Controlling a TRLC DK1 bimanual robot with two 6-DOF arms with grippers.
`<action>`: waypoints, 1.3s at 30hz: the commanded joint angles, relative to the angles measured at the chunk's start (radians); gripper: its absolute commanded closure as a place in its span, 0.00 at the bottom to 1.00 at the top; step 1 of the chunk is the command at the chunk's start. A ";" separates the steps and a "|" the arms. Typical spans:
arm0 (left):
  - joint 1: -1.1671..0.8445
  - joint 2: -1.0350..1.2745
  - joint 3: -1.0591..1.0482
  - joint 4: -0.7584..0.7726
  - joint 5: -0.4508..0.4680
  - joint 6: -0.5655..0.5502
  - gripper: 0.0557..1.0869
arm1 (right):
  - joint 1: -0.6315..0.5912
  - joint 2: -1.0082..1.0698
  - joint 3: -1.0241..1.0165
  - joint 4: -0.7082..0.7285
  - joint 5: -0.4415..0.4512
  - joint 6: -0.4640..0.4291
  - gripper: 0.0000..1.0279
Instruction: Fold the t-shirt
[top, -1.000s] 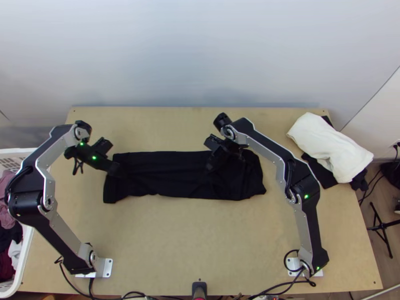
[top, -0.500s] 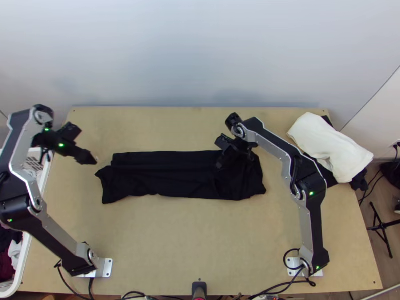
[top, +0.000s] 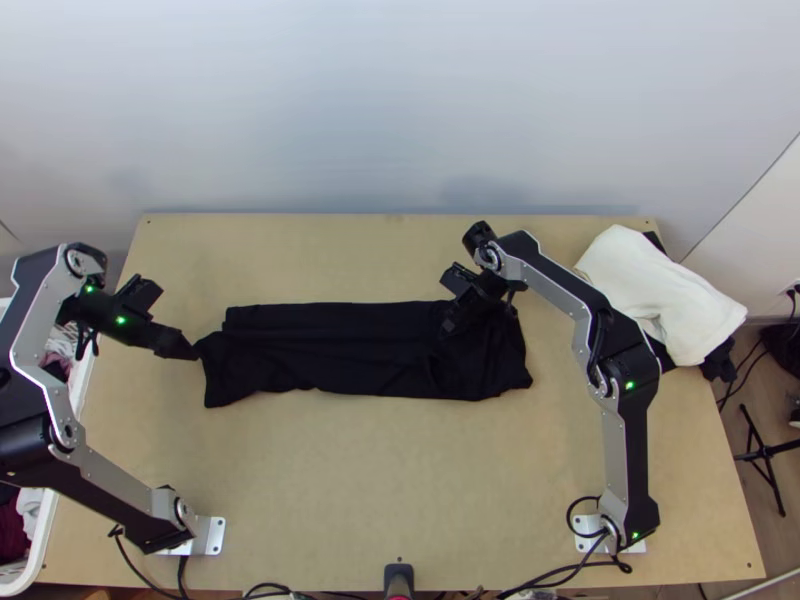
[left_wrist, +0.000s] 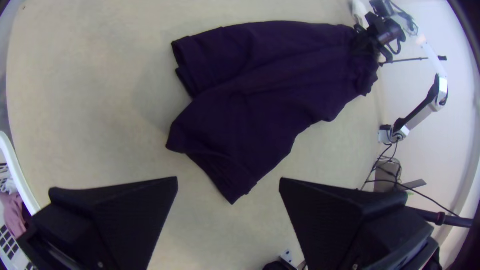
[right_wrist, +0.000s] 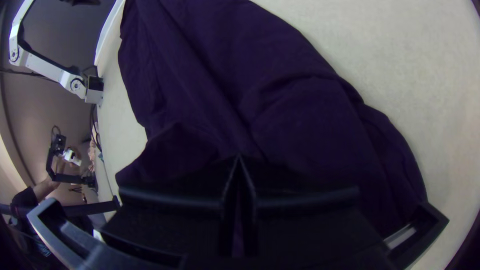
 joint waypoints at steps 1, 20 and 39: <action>0.022 0.018 -0.057 0.017 0.080 -0.041 0.04 | 0.005 -0.002 0.004 0.000 0.000 -0.002 0.97; 0.023 0.121 -0.136 0.276 0.100 -0.225 0.04 | 0.019 -0.016 -0.001 0.000 -0.001 -0.025 0.97; -0.052 0.152 -0.161 0.339 0.171 -0.300 0.04 | 0.019 -0.005 -0.011 0.008 -0.001 -0.031 0.97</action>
